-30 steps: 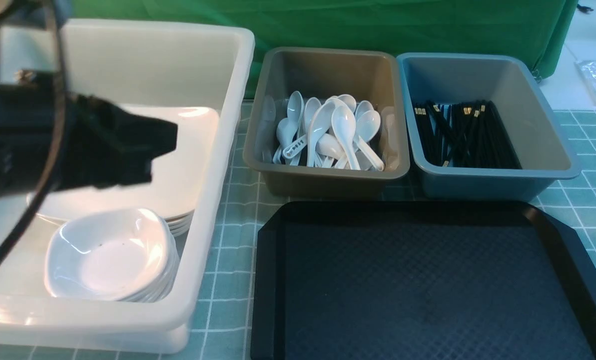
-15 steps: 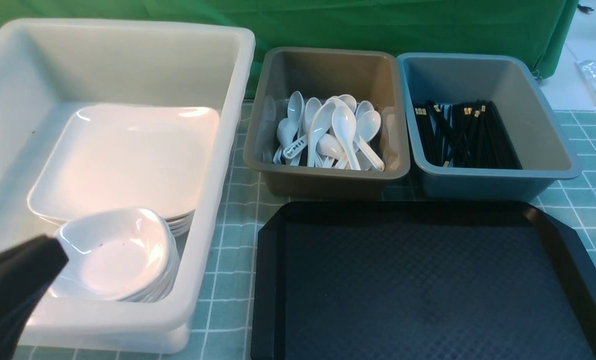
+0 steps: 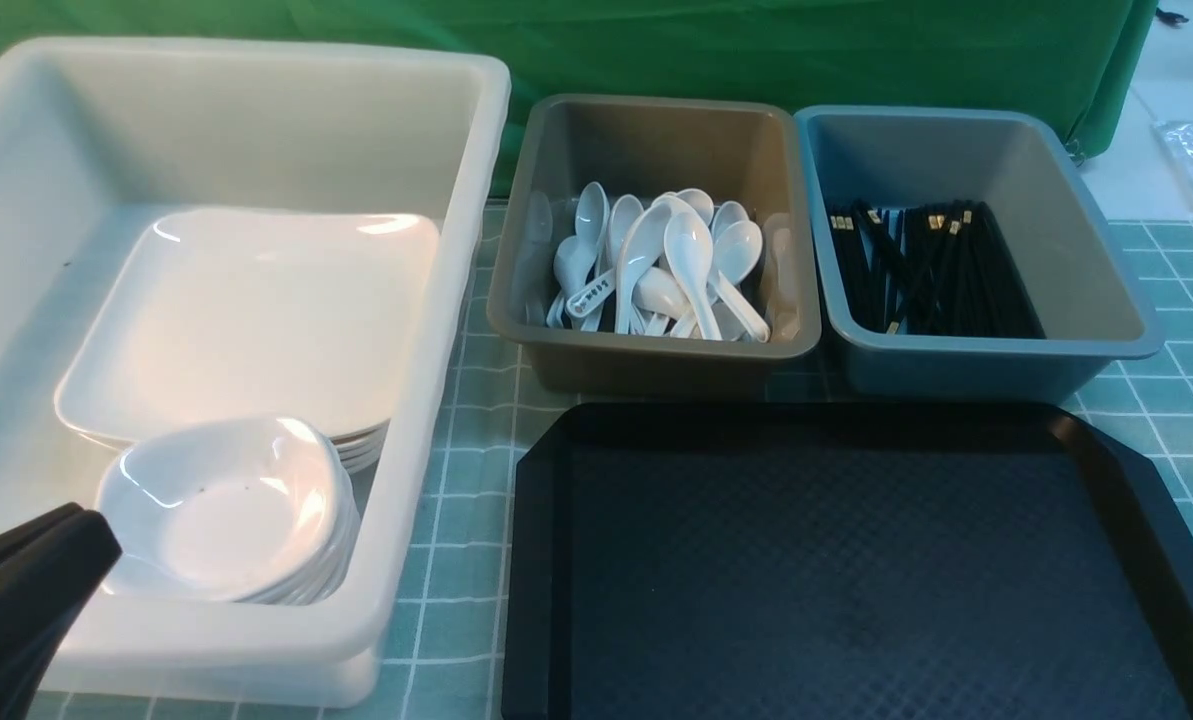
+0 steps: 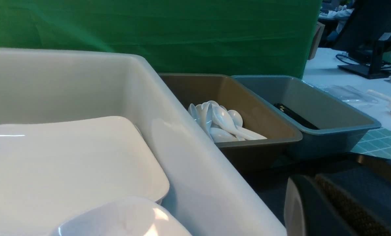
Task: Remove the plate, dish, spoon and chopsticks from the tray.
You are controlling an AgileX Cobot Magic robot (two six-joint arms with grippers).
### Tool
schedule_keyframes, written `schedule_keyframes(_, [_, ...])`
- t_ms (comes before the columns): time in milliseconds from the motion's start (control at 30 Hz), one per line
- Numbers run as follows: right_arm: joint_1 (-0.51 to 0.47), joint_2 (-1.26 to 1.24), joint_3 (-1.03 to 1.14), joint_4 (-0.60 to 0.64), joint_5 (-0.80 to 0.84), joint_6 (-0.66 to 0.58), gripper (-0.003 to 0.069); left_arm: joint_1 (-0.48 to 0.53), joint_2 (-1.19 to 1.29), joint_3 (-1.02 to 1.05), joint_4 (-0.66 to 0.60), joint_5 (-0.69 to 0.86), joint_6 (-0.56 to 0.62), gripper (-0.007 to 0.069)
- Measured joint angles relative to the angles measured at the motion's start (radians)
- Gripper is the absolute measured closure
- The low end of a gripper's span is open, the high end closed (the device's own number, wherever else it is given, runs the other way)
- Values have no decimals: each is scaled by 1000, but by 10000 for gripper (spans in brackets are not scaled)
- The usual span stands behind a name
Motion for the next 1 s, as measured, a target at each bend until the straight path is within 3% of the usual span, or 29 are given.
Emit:
schedule_keyframes(400, [0,0,1,0,0,0,438,1,0,0,81,1,-3,613])
schedule_keyframes(567, [0,0,1,0,0,0,426,78,-1,11,310,0,-367,613])
schedule_keyframes(633, [0,0,1,0,0,0,422,159,-11,41,362,0,-432,613])
schedule_keyframes(833, [0,0,1,0,0,0,419,300,-109,151,394,0,-411,613])
schedule_keyframes(1000, [0,0,1,0,0,0,419,324,-187,236,408,-1,-359,613])
